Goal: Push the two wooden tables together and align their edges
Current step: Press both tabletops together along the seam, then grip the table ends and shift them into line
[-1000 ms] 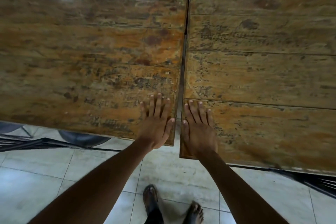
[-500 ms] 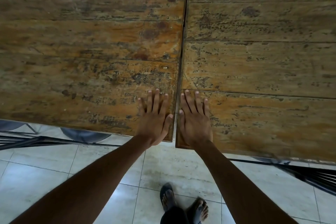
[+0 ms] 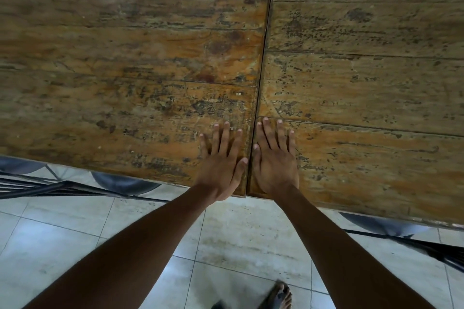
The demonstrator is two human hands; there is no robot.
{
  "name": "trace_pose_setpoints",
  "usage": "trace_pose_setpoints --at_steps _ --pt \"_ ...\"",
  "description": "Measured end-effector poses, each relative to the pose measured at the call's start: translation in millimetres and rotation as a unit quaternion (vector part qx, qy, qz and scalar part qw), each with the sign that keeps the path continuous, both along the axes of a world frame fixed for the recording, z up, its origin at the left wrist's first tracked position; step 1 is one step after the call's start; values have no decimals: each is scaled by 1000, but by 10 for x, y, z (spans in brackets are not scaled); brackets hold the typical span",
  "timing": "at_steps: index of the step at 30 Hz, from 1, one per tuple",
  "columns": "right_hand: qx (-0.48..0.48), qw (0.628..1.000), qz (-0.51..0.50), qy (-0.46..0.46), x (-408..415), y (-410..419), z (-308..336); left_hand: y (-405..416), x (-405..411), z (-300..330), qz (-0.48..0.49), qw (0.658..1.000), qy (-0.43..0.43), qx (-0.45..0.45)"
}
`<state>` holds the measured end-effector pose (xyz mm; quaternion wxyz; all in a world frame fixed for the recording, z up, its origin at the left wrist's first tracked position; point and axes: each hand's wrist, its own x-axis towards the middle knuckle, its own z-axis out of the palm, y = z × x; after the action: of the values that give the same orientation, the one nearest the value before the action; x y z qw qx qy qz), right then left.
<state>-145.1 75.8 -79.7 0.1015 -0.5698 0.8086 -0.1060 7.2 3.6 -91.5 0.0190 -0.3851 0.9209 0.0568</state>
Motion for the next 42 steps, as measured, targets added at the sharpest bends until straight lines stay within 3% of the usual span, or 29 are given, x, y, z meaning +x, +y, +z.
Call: trace_pose_setpoints --at_steps 3,8,13,16,22,28,34,42 --pt "54 998 23 -20 -59 -27 64 1 -31 71 9 999 -23 38" --pt "229 970 54 -56 -88 -115 595 -62 -90 623 -7 983 -138 120" --pt "206 974 92 -32 548 -111 1222 -101 592 1364 -38 995 -80 46" --pt "169 979 113 -18 1023 -329 1731 -293 1276 1798 -6 998 -62 -2" --pt "68 974 215 18 2563 -876 2743 -571 2983 2612 80 994 -27 -68" --pt "12 954 298 43 4542 -1239 3312 -646 5121 3229 154 982 -20 -108" --pt "-14 920 387 64 6542 -1613 3510 -557 6980 3591 293 950 10 -110" --pt "-20 887 456 64 8291 -2377 3473 -874 8627 3482 372 917 67 -129"
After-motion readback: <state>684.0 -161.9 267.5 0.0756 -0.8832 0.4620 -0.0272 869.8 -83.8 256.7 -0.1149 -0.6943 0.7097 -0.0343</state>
